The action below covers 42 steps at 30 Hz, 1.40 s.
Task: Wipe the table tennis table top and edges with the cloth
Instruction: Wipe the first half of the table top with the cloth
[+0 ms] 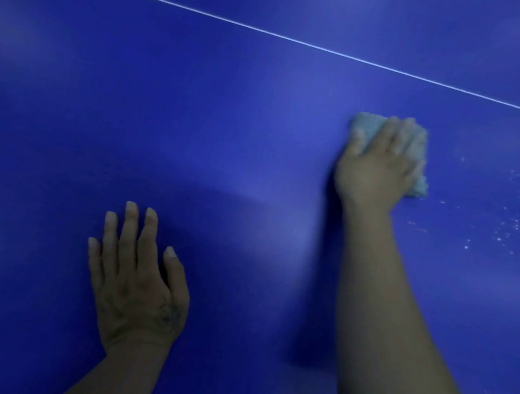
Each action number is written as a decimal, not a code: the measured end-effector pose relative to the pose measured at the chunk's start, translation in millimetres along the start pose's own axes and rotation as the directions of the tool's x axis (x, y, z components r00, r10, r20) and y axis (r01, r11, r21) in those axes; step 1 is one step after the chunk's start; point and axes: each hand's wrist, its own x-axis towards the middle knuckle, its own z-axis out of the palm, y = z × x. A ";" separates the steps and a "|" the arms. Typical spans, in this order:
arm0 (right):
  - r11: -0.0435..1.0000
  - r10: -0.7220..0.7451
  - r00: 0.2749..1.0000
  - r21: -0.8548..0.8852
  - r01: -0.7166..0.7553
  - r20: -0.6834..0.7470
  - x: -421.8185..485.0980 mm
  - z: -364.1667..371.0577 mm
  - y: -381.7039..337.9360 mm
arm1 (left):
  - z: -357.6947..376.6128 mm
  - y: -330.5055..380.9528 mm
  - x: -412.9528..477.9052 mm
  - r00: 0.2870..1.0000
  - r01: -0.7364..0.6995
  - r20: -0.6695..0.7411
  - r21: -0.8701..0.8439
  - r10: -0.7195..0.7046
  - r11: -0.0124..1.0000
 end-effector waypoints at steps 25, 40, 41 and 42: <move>0.999 -0.030 0.999 -0.035 0.030 0.020 -80.1 3.5 -19.6 | 2.0 -1.9 -0.9 1.000 -0.013 0.002 -0.002 0.013 1.000; 0.975 -0.221 0.973 0.007 0.221 0.065 -136.0 6.0 1.7 | 3.5 -1.8 -2.4 1.000 -0.013 0.000 -0.009 0.013 1.000; 0.986 -0.164 0.984 -0.002 0.165 0.075 -124.2 6.1 -10.8 | 3.3 -2.4 -2.6 1.000 -0.016 0.004 -0.014 0.016 1.000; 0.992 -0.125 0.988 -0.012 0.127 0.085 -114.0 7.9 -27.1 | 3.1 -2.5 -2.5 1.000 -0.015 0.006 -0.019 0.015 1.000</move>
